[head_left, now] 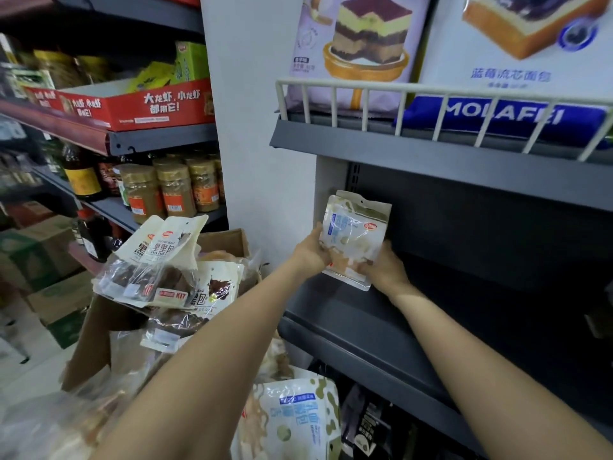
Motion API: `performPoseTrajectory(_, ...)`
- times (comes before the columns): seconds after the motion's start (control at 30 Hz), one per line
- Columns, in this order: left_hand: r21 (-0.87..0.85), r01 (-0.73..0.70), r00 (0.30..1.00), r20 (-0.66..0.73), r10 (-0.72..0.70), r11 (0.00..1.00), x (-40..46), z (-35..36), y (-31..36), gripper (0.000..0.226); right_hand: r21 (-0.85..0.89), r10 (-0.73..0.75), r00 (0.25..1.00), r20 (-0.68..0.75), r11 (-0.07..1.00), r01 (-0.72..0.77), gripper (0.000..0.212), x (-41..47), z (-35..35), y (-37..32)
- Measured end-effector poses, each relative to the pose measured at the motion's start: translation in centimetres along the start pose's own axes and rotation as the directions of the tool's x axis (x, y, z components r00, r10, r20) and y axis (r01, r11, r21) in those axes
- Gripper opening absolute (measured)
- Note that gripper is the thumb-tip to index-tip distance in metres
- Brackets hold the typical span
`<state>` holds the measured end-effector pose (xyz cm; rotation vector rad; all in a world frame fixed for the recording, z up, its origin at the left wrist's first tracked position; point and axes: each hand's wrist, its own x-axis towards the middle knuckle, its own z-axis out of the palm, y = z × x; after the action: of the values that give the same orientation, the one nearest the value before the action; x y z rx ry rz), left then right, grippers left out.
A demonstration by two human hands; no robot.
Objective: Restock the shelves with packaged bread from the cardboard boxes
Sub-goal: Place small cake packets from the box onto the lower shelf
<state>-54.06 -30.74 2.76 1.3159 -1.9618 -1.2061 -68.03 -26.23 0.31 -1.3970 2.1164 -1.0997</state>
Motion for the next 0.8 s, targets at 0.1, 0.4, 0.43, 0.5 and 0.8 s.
performPoseTrajectory(0.1,0.045,-0.009,0.998,-0.06,0.012,0.999,-0.7,-0.3,0.4,0.059,0.044,0.049,0.997,-0.058,0.998,-0.046,0.083,-1.0,-0.9,-1.0)
performPoseTrajectory(0.4,0.463,0.004,0.953,-0.27,0.137,0.887,-8.4,-4.6,2.7,0.026,-0.119,-0.17,0.977,0.127,0.975,0.185,0.039,-8.2,-1.1,-8.2)
performPoseTrajectory(0.43,0.516,0.024,0.95,-0.28,0.142,0.856,-9.4,-5.6,2.4,0.025,-0.109,-0.162,0.968,0.194,0.977,0.185,0.038,-8.8,-1.1,-9.2)
performPoseTrajectory(0.5,0.587,0.105,0.946,-0.308,0.102,0.803,-11.4,-7.8,1.5,0.024,-0.066,-0.166,0.939,0.302,0.979,0.194,0.039,-9.8,-0.6,-11.1)
performPoseTrajectory(0.8,0.454,0.377,0.909,-0.346,-0.231,0.807,-15.1,-16.2,-6.1,0.068,0.012,0.058,0.808,0.587,0.997,-0.08,0.047,-10.5,8.7,-15.0)
